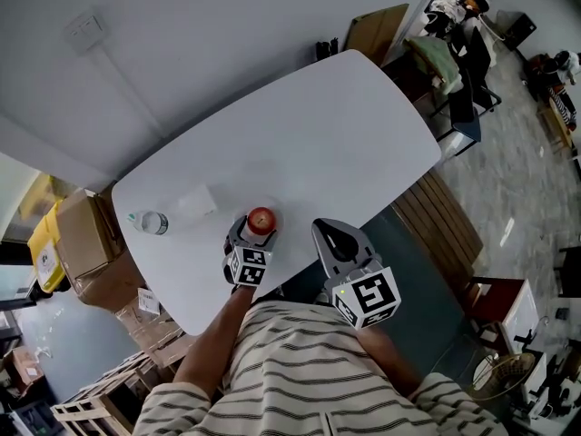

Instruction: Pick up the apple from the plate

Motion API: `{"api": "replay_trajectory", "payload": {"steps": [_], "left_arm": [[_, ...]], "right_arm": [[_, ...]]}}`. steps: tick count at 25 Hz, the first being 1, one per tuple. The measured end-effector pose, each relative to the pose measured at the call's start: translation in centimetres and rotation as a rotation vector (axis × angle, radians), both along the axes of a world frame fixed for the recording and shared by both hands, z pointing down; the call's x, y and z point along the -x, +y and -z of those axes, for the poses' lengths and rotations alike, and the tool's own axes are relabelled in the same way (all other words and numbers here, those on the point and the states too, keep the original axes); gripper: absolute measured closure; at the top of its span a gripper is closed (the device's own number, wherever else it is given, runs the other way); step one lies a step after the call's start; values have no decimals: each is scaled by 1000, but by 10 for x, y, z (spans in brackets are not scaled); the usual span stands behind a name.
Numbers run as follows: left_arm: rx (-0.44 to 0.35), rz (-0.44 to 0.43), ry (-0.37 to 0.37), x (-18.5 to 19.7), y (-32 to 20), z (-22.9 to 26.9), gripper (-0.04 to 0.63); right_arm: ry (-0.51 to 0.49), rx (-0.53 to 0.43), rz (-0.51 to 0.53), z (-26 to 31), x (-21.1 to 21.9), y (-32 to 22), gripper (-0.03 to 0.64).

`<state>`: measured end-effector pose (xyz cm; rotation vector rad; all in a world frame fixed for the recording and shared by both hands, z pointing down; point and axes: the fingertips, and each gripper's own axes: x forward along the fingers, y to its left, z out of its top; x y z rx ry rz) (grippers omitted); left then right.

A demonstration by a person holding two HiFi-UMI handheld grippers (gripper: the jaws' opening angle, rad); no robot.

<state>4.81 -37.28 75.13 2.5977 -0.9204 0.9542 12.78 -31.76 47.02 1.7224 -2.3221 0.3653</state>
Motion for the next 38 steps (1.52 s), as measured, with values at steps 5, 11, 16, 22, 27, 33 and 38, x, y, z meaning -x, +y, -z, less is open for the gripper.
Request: {"api": "replay_trajectory", "payload": {"steps": [5,11,16,22,27,33,38], "left_arm": [[-3,-20,-29,-1,0,-9,236],[-22,-17,-29,-1,-3,-12,238],[-32,-2,-6,-1,-4,-5,238],[-44,45,39,0,-7,15,238],[-72,81,90,-1,-6,48,238],[-110,144,178,-4,-1,104,238],[-153,178,219,-3,11,144,238]], "right_arm": [[4,5,-7,-1,-5,-2,604],[6,6,-7,-4,-8,-4,604],[11,5,-3,-2,-10,-4,604],[5,-4,2,0,-15,-2,604],[1,-18,22,4,-16,2,604],[-5,-38,49,13,-16,12,604],[-15,-59,81,22,-11,23,603]]}}
